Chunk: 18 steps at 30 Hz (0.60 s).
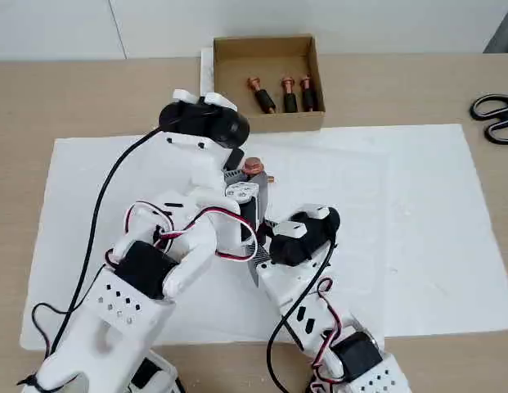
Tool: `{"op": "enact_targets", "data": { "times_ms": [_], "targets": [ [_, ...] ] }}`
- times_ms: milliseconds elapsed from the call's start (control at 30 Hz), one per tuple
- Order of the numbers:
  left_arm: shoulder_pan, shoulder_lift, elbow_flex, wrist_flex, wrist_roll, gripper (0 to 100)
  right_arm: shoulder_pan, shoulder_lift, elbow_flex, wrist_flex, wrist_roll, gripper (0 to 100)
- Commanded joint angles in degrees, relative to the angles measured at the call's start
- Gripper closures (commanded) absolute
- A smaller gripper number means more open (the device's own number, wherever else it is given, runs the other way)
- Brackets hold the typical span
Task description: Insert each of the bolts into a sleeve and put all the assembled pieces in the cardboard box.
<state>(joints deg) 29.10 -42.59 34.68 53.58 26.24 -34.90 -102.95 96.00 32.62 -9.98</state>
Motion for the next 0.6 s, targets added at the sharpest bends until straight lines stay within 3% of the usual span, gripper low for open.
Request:
{"op": "enact_targets", "data": {
  "times_ms": [0, 567],
  "targets": [
    [0.5, 0.1, -3.6, -2.4, 0.4, 99, -0.2, -0.9, 0.4, 0.2, -0.4, 99.5],
    [0.4, -0.4, 1.6, -6.9, -2.1, 99, -0.2, -0.9, 0.4, 0.3, -0.4, 99.5]
  ]
}}
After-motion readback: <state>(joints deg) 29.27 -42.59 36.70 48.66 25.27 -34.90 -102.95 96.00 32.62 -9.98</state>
